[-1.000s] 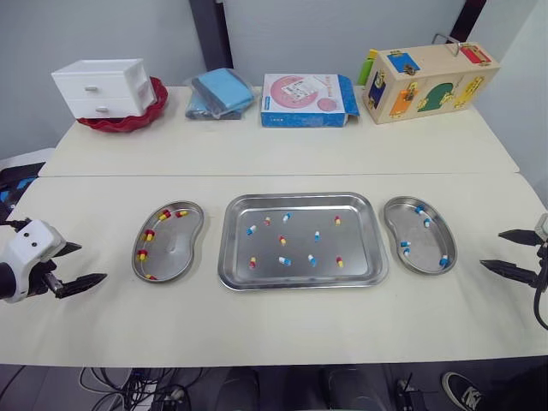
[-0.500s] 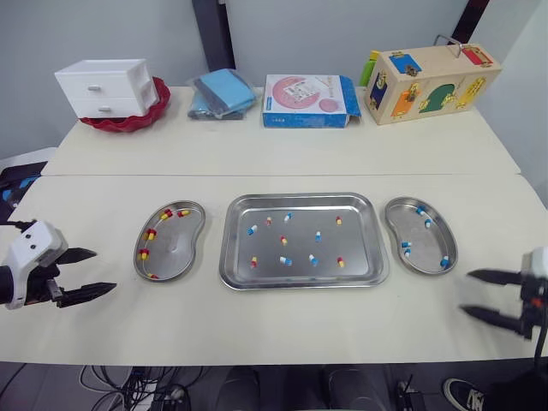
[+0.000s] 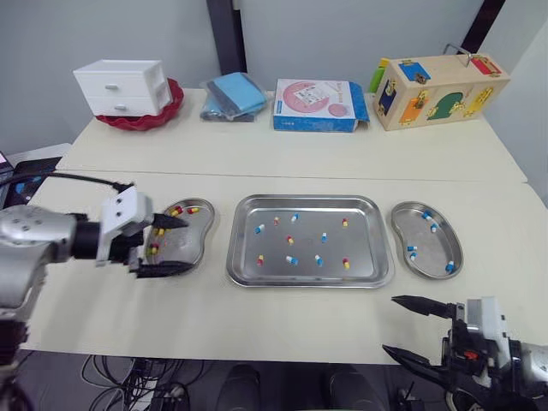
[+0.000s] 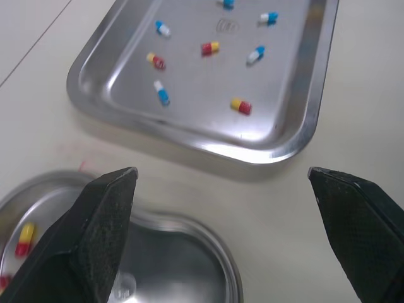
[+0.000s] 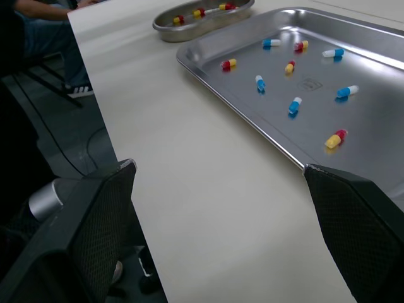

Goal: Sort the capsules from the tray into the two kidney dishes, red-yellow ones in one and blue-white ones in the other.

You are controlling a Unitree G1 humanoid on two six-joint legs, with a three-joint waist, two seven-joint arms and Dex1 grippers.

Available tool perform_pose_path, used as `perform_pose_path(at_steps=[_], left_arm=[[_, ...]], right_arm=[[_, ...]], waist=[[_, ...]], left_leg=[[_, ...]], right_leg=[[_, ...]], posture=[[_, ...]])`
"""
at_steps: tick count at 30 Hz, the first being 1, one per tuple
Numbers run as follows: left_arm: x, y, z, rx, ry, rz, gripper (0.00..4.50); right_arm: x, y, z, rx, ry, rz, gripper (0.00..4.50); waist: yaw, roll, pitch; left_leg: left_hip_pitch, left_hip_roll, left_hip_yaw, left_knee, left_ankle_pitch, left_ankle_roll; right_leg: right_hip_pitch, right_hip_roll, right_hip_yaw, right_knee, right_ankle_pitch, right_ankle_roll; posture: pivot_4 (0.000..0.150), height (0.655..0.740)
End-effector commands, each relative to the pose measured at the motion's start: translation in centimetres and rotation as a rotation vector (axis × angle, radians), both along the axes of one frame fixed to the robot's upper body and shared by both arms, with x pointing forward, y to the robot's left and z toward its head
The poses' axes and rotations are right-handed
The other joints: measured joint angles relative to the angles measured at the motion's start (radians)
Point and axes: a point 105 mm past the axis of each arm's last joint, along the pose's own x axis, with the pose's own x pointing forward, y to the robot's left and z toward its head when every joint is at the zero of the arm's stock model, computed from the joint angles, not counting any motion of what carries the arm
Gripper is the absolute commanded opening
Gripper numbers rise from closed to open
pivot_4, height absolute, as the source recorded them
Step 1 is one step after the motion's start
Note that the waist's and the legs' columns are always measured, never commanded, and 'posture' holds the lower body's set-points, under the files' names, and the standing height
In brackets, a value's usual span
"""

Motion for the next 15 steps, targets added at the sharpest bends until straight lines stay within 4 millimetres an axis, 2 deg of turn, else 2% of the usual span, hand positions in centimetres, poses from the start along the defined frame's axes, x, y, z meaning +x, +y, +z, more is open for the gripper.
perform_pose_path(at_steps=[1, 6, 10, 13, 15], left_arm=[[0.6, -1.7, -0.1, 0.038, -0.02, -0.11, 4.5], [1.4, -5.0, -2.0, 0.089, -0.017, -0.293, 4.5], [2.4, -6.3, -2.7, 0.106, -0.034, -0.346, 4.5], [2.9, -6.8, -3.4, 0.124, -0.026, -0.373, 3.99], [3.4, -7.1, -3.9, 0.14, -0.024, -0.377, 3.32]], right_arm=[[0.1, 0.3, 0.0, -0.006, -0.053, -0.015, 4.47], [0.1, 1.1, -0.1, 0.019, -0.07, -0.042, 4.47], [0.2, 1.4, -0.1, 0.019, -0.075, -0.061, 4.47], [-0.1, 1.4, -0.3, 0.01, -0.063, -0.069, 4.5], [-0.3, 1.3, -0.5, 0.004, -0.053, -0.082, 4.5]], waist=[[-0.001, 0.0, 0.0], [0.002, 0.0, 0.0], [0.002, 0.0, 0.0], [0.002, 0.0, 0.0], [0.002, 0.0, 0.0]], left_leg=[[0.0, 0.0, 0.0, 0.0, 0.0, 0.0], [0.0, 0.0, 0.0, 0.001, 0.0, 0.0], [-0.001, 0.0, 0.0, 0.003, 0.0, 0.0], [-0.001, 0.0, 0.0, 0.004, 0.0, 0.0], [-0.001, 0.0, 0.0, 0.004, 0.0, 0.001]], right_leg=[[0.0, 0.0, 0.0, 0.0, 0.0, 0.0], [0.0, 0.0, 0.0, 0.0, 0.0, 0.0], [0.0, 0.0, 0.0, 0.0, 0.0, 0.0], [0.001, 0.0, 0.0, 0.001, 0.0, 0.0], [0.001, 0.0, 0.0, 0.001, 0.0, 0.0]], posture=[[0.15, 0.74], [0.15, 0.74], [0.15, 0.74], [0.15, 0.74], [0.15, 0.74]])
